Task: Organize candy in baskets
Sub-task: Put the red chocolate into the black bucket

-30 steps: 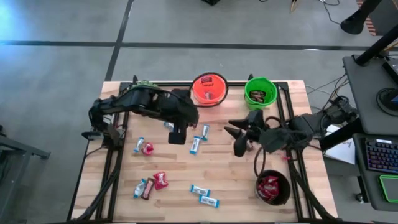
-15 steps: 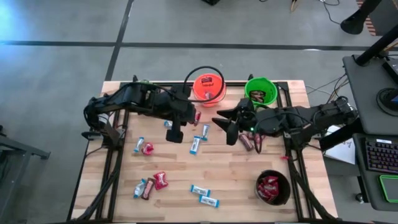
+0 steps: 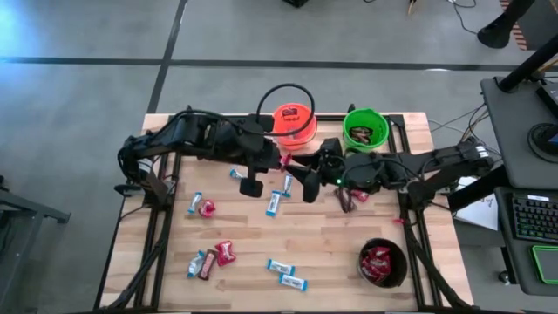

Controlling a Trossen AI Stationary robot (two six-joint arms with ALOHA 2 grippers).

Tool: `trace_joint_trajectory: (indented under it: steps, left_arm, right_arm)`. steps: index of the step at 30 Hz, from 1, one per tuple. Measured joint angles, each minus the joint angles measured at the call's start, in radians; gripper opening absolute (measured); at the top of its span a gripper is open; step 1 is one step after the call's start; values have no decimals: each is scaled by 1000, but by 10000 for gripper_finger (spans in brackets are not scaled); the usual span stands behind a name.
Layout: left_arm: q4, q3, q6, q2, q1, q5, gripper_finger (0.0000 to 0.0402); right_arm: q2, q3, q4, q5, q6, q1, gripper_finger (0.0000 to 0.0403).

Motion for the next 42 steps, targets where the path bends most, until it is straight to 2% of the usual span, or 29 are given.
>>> trace_joint_trajectory:
  steps: [8,11,14,19,21,26,33,42]
  left_arm:
    - [17,0,20,1,9,0,0]
    - [21,0,32,1,10,0,0]
    - [22,0,34,2,13,0,0]
    - [17,0,52,2,19,3,0]
    - [16,0,57,2,20,3,0]
    - [17,0,57,2,20,2,0]
    - [25,0,13,1,19,-119,5]
    - [22,-1,28,0,19,-132,28]
  right_arm:
    - [17,0,35,-30,-29,-33,195]
    - [22,0,47,-30,-39,-36,179]
    - [25,0,47,-31,-39,-39,141]
    - [25,0,47,-30,-49,-39,45]
    - [24,0,47,-30,-54,-39,26]
    - [24,0,50,-30,-54,-39,26]
    - [25,-1,91,-15,-90,-41,26]
    - [29,-1,111,-19,-109,-41,26]
